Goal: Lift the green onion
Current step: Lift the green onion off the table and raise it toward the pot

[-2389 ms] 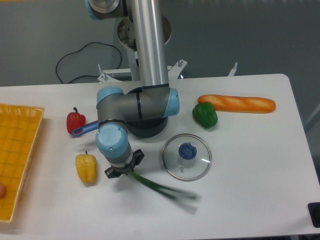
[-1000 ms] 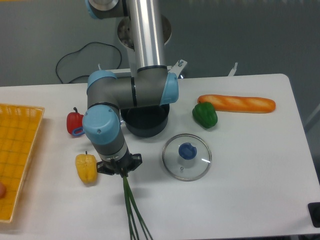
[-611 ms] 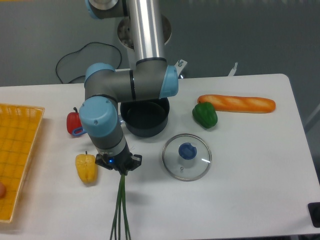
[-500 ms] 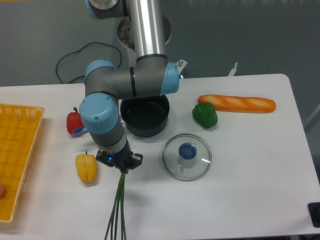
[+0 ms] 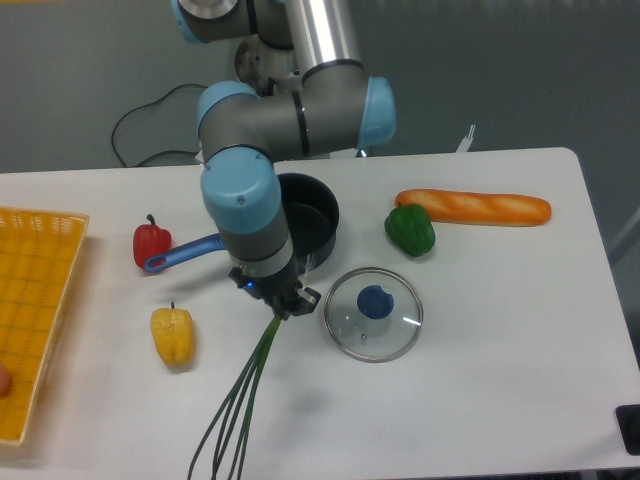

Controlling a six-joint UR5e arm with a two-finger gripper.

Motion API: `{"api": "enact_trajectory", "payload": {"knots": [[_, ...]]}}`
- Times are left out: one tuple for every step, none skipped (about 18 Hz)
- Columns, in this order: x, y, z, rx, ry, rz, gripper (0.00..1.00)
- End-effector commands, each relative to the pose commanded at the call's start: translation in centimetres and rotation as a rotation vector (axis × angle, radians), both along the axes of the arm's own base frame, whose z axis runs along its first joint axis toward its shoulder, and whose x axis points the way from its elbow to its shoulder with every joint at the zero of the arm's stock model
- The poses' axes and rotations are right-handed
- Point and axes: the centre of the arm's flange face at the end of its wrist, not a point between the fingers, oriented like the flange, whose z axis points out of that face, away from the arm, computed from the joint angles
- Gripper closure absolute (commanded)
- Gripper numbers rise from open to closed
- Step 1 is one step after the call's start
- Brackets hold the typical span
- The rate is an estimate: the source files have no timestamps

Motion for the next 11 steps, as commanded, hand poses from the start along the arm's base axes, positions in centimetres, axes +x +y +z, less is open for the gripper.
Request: {"api": "enact_trajectory", "payload": {"knots": [[-0.3,-0.5,0.4,-0.003,-0.001,-0.014,0.91],[-0.5,-0.7,0.7,-0.003,0.000,-0.043,0.91],[-0.7,-0.9,0.8,-0.005,0.000,-0.078,0.91],[-0.8,-1.1,0.8,-0.010,-0.001,-0.107,0.91],[-0.8,-1.3,0.9,-0.015,-0.005,-0.131,0.91],[-0.8,-1.5,1.2,-0.021,-0.010,-0.147,0.91],[-1.0,-1.7,1.3,-0.020,-0.009,-0.148,0.91],[-1.0,-1.7,1.4,-0.019,-0.008,-0.148,0.91],[-1.1,-1.7,1.3,-0.018,-0.009,-0.147,0.91],[-1.1,-1.8,1.3,-0.019,-0.010,-0.148,0.91],[-1.2,-1.8,1.3,-0.020,-0.010,-0.156,0.91]]}}
